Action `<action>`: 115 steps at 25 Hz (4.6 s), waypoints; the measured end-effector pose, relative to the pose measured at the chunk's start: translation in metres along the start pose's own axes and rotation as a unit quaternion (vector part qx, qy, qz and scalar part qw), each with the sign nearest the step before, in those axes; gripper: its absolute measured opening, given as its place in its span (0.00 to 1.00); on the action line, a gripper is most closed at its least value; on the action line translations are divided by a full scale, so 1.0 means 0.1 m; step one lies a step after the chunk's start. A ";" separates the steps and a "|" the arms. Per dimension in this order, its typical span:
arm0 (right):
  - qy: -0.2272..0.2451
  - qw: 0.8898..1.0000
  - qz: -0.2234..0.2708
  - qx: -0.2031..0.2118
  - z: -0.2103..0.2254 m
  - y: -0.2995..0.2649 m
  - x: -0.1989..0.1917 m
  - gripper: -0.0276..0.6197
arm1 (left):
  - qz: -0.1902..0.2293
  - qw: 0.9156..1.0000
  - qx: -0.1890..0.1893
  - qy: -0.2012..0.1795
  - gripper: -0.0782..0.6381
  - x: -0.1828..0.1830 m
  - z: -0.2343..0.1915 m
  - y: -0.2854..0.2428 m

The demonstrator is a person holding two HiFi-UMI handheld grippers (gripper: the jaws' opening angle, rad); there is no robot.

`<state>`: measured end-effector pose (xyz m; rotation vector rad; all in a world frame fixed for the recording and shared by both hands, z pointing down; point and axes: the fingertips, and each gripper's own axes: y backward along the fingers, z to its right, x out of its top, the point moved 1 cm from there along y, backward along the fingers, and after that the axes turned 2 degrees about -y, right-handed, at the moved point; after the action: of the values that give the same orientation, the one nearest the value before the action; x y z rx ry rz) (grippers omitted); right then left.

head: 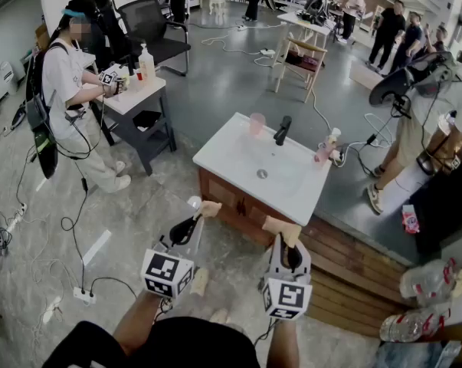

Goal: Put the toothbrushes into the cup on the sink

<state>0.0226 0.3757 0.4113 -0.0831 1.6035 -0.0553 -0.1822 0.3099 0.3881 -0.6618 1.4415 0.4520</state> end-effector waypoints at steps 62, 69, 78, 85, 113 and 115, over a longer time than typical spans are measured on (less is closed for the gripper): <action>0.006 0.999 -0.014 -0.045 0.53 -3.19 0.11 0.12 | 0.000 0.998 -0.057 -0.003 0.11 0.25 -1.70 -2.92; 0.003 0.999 -0.029 -0.014 0.93 -3.82 0.01 0.12 | -0.016 0.999 -0.031 0.009 0.11 0.23 -1.74 -3.60; -0.003 0.999 -0.049 0.020 1.27 -4.52 -0.05 0.12 | -0.037 0.999 0.004 0.022 0.11 0.18 -1.84 -4.26; -0.008 0.997 -0.056 0.054 1.40 -4.95 -0.14 0.12 | -0.045 0.998 0.029 0.032 0.11 0.14 -1.89 -4.62; 0.005 0.994 -0.088 0.069 1.16 -6.55 -0.46 0.12 | -0.081 0.989 0.104 0.065 0.11 -0.27 -2.45 -4.95; 0.013 0.993 -0.099 0.068 1.14 -6.62 -0.56 0.12 | -0.086 0.988 0.108 0.066 0.11 -0.34 -2.49 -4.97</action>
<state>0.1513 -0.2773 0.5208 -0.1365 1.6093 -0.3195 -0.0496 -0.2209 0.4912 -0.6432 1.5173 0.1176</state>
